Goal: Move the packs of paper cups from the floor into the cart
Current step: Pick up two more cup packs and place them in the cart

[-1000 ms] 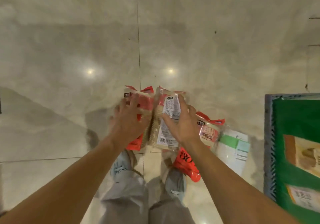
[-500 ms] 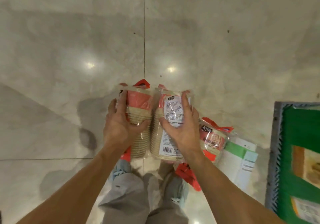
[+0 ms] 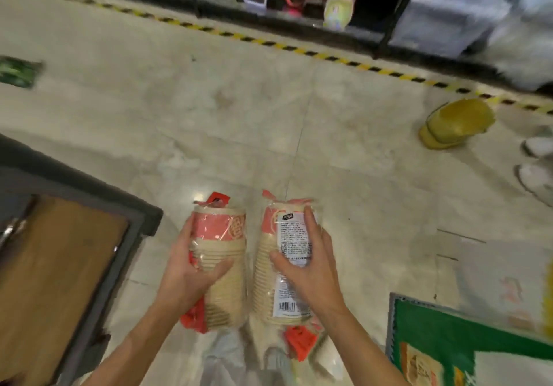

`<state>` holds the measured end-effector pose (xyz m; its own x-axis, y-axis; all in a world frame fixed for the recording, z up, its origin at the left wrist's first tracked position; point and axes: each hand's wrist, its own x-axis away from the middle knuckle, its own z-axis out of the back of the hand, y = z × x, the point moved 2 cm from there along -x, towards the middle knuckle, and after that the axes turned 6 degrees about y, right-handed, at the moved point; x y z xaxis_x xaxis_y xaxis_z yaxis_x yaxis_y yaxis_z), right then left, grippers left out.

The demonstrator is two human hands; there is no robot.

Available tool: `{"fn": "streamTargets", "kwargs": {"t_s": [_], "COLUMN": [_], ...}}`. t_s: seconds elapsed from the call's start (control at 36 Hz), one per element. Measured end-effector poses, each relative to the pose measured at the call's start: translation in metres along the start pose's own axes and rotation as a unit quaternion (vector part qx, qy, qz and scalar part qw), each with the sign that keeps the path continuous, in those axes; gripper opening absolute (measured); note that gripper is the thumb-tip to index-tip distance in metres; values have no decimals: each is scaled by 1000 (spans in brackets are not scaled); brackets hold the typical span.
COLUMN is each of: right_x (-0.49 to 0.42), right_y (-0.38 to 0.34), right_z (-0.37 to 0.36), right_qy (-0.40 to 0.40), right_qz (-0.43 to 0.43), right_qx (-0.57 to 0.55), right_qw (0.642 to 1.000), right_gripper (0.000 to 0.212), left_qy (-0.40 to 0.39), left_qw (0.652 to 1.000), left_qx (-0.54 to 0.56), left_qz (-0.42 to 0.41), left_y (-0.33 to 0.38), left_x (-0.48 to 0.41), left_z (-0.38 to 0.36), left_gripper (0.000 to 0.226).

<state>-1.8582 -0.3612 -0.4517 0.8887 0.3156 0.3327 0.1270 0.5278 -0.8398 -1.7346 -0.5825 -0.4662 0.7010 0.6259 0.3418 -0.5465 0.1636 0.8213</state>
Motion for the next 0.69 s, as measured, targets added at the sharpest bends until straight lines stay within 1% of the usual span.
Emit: {"fn": "streamTargets", "kwargs": {"t_s": [0.11,0.17,0.25,0.33,0.47,0.64,0.69], "right_x": [34,50,79,114,183,273,304], "right_y": [-100,-141,-195,-236,-278,-298,-301], "right_z": [23,26,22,5,-36,-84,-98], "right_qy": [-47,-79,-127,-182,-281,-389,-421], "right_qz": [95,143,212,265,348,405,420], "right_qx": [-1,2,1,6,-5,-4,-7], "right_qw": [994,987,969,947,894,828,804], "right_gripper": [107,107,106,105,106,105,107], "left_qy": [69,113,188,262,377,492,528], "left_qw": [996,990,977,959,920,860,837], "left_qx": [17,32,56,85,107,136,142], "left_qz": [-59,-76,-86,-73,-25,2,0], "left_y": [83,108,128,126,109,86,77], "left_x": [58,89,143,203,309,428,466], "left_z": [74,108,154,196,251,279,282], "left_gripper": [114,112,117,107,113,116,117]}}
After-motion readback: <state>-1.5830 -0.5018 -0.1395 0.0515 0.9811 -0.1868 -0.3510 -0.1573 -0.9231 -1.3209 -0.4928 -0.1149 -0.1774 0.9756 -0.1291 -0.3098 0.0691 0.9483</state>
